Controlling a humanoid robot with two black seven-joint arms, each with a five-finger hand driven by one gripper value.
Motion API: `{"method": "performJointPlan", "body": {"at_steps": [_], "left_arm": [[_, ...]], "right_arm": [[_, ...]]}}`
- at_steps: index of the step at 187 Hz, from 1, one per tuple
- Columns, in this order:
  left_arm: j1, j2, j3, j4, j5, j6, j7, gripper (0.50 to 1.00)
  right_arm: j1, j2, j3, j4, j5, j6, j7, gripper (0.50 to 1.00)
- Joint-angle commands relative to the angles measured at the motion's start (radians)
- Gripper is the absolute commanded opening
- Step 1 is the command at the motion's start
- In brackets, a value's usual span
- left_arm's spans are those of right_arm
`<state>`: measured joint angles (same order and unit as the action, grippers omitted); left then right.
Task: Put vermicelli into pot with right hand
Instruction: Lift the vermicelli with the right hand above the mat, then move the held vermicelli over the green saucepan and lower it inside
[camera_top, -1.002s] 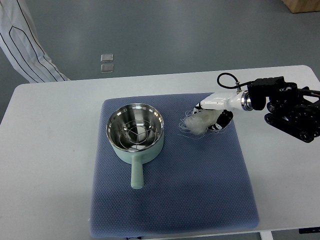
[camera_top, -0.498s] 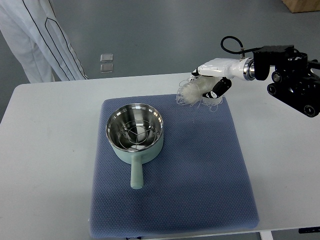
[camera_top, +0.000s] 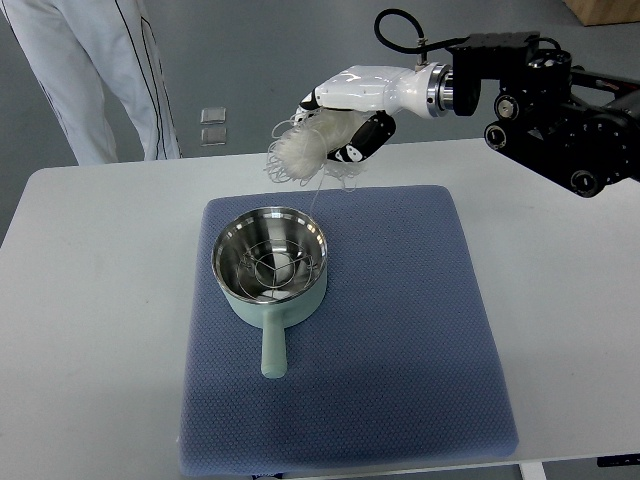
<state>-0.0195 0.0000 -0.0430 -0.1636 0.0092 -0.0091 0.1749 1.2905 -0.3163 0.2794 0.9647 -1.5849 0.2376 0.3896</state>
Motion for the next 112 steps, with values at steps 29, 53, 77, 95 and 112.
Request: {"method": "performJointPlan", "body": {"at_steps": [29,53,77,95,112], "left_arm": [[0.0,0.0,0.0,0.001,0.0,0.0,0.0,1.0],[0.001,0.0,0.0,0.001,0.0,0.0,0.0,1.0],[0.001,0.0,0.0,0.001,0.0,0.0,0.0,1.0],[0.001,0.0,0.0,0.001,0.0,0.0,0.0,1.0],[0.001,0.0,0.0,-0.001,0.0,0.0,0.0,1.0]], "right_arm": [[-0.019,0.108,-0.002,0.022,0.006,-0.003,0.003,0.607],[-0.063,0.155,-0.009,0.02,0.006,-0.003,0.002,0.607],[-0.105,0.19,-0.016,0.012,0.0,-0.004,0.0,0.613],[-0.131,0.204,-0.017,-0.001,-0.01,-0.006,-0.003,0.619],[-0.145,0.204,-0.017,-0.035,-0.012,-0.012,-0.008,0.635]]}}
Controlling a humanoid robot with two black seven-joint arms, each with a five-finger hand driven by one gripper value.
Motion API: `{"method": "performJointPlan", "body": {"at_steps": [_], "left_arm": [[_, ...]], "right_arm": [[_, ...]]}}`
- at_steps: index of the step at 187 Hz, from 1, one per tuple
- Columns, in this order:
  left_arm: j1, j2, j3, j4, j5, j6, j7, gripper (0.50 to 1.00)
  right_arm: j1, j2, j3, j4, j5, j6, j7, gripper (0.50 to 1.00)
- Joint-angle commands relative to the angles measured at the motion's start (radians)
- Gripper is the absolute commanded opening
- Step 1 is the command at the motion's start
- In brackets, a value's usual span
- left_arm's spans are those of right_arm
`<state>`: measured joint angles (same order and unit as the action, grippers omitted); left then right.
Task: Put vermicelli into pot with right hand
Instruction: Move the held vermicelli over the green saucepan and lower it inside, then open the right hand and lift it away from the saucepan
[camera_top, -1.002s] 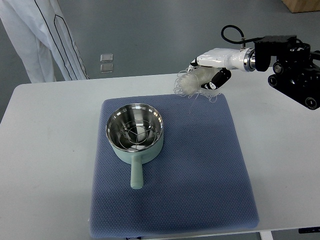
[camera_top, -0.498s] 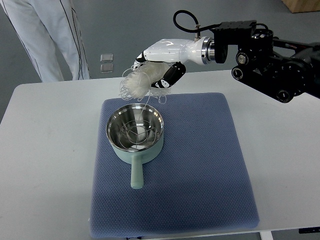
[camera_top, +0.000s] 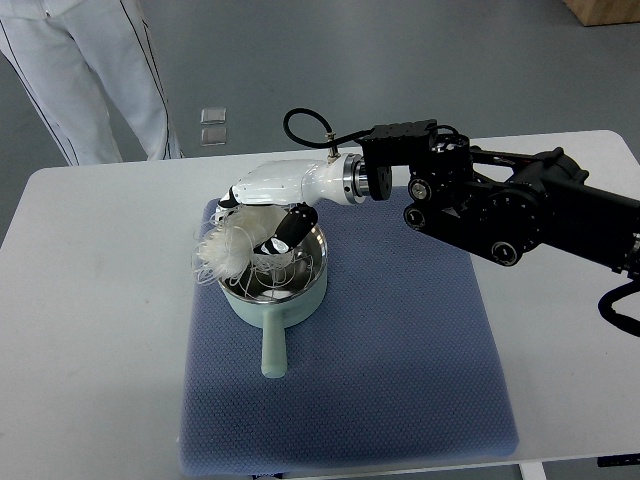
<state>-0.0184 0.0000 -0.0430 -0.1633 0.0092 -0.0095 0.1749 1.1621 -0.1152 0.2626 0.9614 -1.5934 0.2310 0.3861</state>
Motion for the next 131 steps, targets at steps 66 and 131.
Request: {"method": "performJointPlan", "body": {"at_steps": [66,131], "left_arm": [[0.0,0.0,0.0,-0.001,0.0,0.0,0.0,1.0],[0.0,0.0,-0.002,-0.001,0.0,0.0,0.0,1.0]], "right_arm": [[-0.055,0.003,0.0,-0.056,-0.003,-0.013,-0.004,0.752],[-0.045,-0.006,0.015,-0.053,0.017,-0.03,0.004,0.891]]}}
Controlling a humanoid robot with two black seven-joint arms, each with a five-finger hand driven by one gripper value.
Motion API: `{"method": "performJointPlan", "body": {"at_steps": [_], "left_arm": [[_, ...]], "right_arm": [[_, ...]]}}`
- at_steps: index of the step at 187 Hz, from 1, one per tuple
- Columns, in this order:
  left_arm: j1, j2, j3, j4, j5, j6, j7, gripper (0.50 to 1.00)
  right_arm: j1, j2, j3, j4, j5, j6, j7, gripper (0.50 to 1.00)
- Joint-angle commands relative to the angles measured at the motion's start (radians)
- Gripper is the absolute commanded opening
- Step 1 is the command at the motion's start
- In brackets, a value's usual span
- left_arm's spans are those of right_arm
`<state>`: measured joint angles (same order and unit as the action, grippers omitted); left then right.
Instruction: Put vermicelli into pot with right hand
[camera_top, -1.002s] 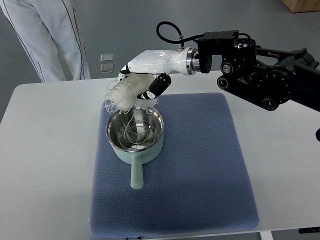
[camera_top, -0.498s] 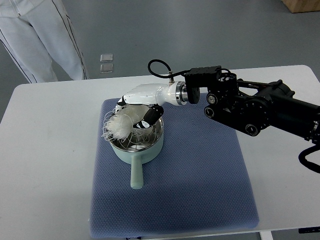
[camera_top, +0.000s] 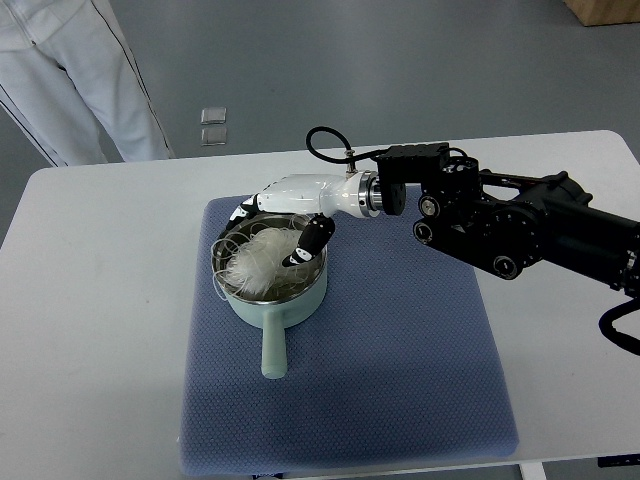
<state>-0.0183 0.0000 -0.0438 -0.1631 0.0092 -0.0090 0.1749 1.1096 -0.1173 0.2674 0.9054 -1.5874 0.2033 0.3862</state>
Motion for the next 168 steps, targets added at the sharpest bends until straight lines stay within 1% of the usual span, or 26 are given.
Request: {"method": "performJointPlan", "body": {"at_steps": [1,29,42,84,110,132,152,168], "left_arm": [[0.0,0.0,-0.001,-0.001,0.0,0.0,0.0,1.0],[0.0,0.0,0.001,-0.001,0.0,0.0,0.0,1.0],[0.0,0.0,0.001,0.001,0.0,0.0,0.0,1.0],[0.0,0.0,0.001,0.001,0.0,0.0,0.0,1.0],[0.0,0.0,-0.001,0.001,0.0,0.0,0.0,1.0],[0.0,0.0,-0.001,-0.001,0.0,0.0,0.0,1.0],[-0.002,0.0,-0.001,0.001,0.0,0.0,0.0,1.0],[0.0,0.0,-0.001,-0.001,0.0,0.0,0.0,1.0]], "right_arm": [[0.009,-0.005,0.01,0.003,0.011,-0.002,0.005,0.895],[0.033,-0.016,0.035,0.012,0.024,-0.001,0.01,0.897],[0.035,-0.028,0.09,0.01,0.073,0.013,0.008,0.913],[0.012,-0.061,0.222,0.001,0.247,0.024,0.008,0.915],[-0.076,-0.062,0.308,-0.022,0.351,0.008,0.007,0.915],[-0.152,-0.056,0.437,-0.056,0.451,0.001,0.005,0.915],[-0.227,-0.047,0.53,-0.111,0.557,-0.021,0.01,0.915],[-0.284,-0.03,0.566,-0.161,0.653,-0.042,0.016,0.915]]}}
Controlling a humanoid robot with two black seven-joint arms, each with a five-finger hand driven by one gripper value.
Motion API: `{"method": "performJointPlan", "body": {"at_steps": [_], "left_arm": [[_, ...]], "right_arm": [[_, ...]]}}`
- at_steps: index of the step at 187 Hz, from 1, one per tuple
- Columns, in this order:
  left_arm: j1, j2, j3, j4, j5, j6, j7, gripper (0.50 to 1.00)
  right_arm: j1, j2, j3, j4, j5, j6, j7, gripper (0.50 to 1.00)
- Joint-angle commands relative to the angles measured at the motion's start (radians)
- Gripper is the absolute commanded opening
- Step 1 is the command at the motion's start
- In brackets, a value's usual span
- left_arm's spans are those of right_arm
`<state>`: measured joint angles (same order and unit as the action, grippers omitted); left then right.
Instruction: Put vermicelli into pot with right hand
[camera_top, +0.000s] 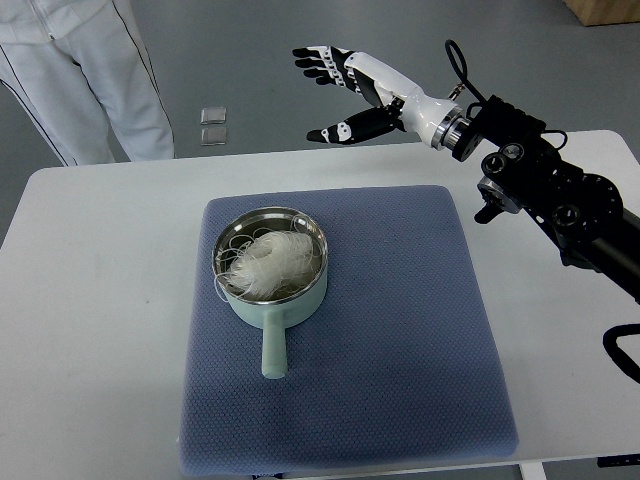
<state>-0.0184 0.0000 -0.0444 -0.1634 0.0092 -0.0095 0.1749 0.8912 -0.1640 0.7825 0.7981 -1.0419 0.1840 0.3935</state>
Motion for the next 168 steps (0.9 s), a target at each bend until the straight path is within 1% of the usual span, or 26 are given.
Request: {"method": "performJointPlan", "body": {"at_steps": [1,22,43,53,77,105,145,168], "left_arm": [[0.0,0.0,0.0,-0.001,0.0,0.0,0.0,1.0],[0.0,0.0,0.001,0.001,0.0,0.0,0.0,1.0],[0.0,0.0,0.0,0.001,0.0,0.0,0.0,1.0],[0.0,0.0,0.0,-0.001,0.0,0.0,0.0,1.0],[0.0,0.0,0.0,-0.001,0.0,0.0,0.0,1.0],[0.0,0.0,0.0,-0.001,0.0,0.0,0.0,1.0],[0.0,0.0,0.0,0.001,0.0,0.0,0.0,1.0],[0.0,0.0,0.0,-0.001,0.0,0.0,0.0,1.0]], "right_arm": [[-0.066,0.017,0.05,-0.054,0.108,-0.023,0.008,0.915],[-0.11,0.044,0.073,-0.065,0.267,-0.066,0.03,0.915],[-0.167,0.044,0.083,-0.079,0.451,-0.159,0.03,0.915],[-0.189,0.046,0.084,-0.088,0.52,-0.184,0.03,0.915],[-0.232,0.046,0.087,-0.108,0.626,-0.205,0.031,0.915],[-0.259,0.047,0.09,-0.108,0.684,-0.229,0.031,0.923],[-0.259,0.061,0.092,-0.106,0.694,-0.232,0.031,0.926],[-0.27,0.069,0.115,-0.106,0.707,-0.224,0.047,0.926]]}}
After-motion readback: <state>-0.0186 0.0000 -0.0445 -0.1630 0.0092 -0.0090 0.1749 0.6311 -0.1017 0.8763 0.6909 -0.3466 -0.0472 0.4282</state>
